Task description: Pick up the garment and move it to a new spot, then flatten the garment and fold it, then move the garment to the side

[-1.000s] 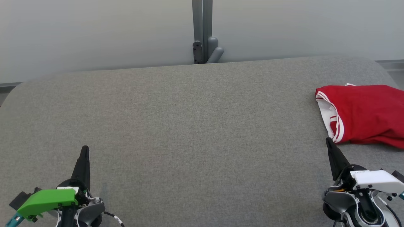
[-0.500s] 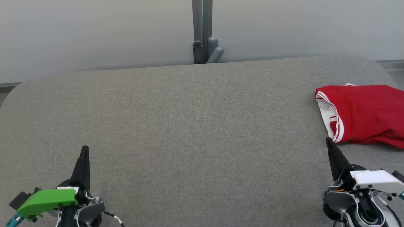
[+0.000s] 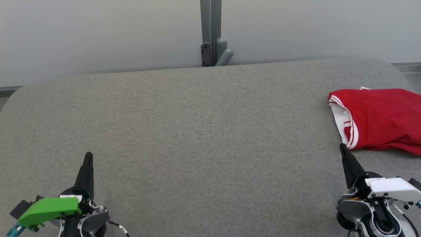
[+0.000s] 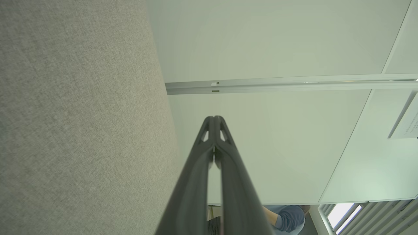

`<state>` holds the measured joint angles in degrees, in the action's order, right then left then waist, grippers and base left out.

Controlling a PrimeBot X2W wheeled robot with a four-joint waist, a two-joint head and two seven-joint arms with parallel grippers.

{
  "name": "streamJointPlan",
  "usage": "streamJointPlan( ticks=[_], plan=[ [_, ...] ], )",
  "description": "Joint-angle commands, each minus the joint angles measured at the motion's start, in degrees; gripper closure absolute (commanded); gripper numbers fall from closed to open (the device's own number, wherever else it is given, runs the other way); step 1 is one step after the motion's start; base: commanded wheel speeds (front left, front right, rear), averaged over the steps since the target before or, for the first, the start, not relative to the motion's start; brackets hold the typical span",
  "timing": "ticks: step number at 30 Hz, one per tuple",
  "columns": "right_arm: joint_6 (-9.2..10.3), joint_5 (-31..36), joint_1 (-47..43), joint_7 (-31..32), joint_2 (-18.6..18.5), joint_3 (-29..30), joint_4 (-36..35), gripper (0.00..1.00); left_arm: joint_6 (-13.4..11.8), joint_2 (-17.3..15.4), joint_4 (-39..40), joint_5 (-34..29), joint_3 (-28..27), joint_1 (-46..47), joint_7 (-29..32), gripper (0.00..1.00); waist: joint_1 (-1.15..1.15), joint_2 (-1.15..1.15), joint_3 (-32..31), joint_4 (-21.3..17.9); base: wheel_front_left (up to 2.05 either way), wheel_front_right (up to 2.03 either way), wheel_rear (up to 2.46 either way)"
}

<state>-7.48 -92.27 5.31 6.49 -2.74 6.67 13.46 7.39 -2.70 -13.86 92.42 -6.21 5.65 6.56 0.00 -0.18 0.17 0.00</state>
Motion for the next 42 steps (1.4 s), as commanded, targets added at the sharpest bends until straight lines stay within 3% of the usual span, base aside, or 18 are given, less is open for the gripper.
streamJointPlan(
  ticks=[1,42],
  plan=[
    [-0.02,-0.40,0.57,0.11,-0.27,-0.03,-0.22,1.00,0.27,-0.34,0.04,0.09,-0.24,0.87,0.24,1.00,0.00,0.18,0.00,0.00,0.00,0.00,0.00],
    [-0.02,-0.39,0.57,0.11,-0.27,-0.03,-0.22,1.00,0.26,-0.34,0.04,0.08,-0.24,0.87,0.24,1.00,0.00,0.18,0.00,0.00,0.00,0.00,0.00]
  ],
)
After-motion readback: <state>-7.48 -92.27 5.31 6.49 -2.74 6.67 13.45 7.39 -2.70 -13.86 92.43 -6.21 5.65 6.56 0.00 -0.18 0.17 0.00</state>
